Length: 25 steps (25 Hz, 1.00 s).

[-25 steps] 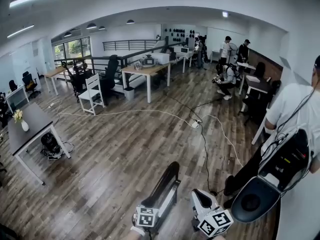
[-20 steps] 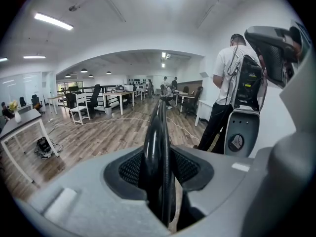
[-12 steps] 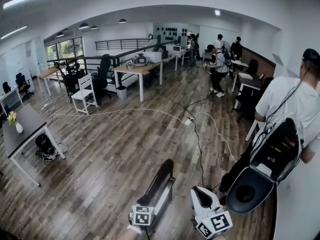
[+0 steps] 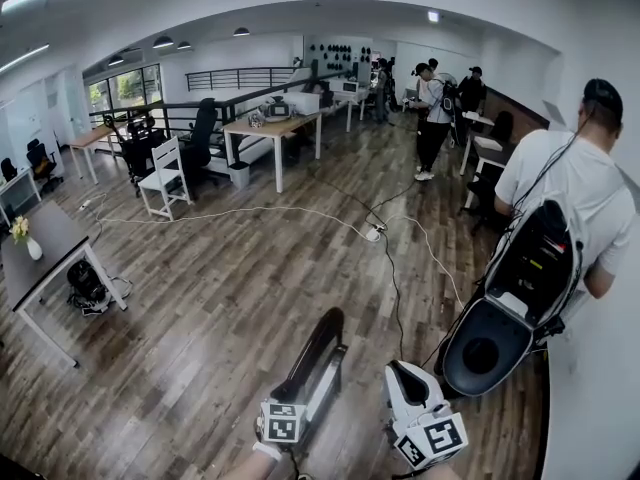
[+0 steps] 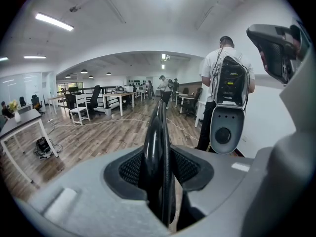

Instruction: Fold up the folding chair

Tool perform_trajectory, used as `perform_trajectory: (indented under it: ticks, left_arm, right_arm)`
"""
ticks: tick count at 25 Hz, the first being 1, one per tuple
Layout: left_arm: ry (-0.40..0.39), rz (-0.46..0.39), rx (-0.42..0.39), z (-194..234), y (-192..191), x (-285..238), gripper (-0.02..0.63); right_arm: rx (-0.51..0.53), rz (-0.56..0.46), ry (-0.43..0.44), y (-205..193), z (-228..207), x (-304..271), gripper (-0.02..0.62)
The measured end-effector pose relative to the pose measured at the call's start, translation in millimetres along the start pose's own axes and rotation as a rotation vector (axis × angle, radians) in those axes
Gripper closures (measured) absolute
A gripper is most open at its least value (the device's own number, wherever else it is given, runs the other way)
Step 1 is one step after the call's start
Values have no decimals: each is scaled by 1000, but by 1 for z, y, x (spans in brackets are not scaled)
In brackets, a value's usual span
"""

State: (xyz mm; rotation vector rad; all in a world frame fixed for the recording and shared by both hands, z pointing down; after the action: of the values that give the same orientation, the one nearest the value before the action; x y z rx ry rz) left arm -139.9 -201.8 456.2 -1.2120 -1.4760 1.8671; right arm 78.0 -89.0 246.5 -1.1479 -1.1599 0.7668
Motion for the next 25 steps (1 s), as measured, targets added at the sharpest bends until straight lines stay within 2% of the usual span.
perform_trajectory:
  ticks: [25]
  left_arm:
    - [5, -25, -6, 5, -2, 0, 459]
  right_arm:
    - [-27, -1, -19, -8, -7, -4, 577]
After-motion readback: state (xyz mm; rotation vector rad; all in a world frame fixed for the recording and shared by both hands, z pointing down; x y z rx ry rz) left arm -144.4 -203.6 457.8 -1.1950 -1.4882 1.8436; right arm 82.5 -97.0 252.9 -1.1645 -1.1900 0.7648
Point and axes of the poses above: the fingertips, and each gripper's own axes: x backward along the fingers, z to its left, y out of its top, the point moved 7 cm from there along x, backward along the fingers, and after that the axes turned 11 degrees about -z, right-handed, at the moved point
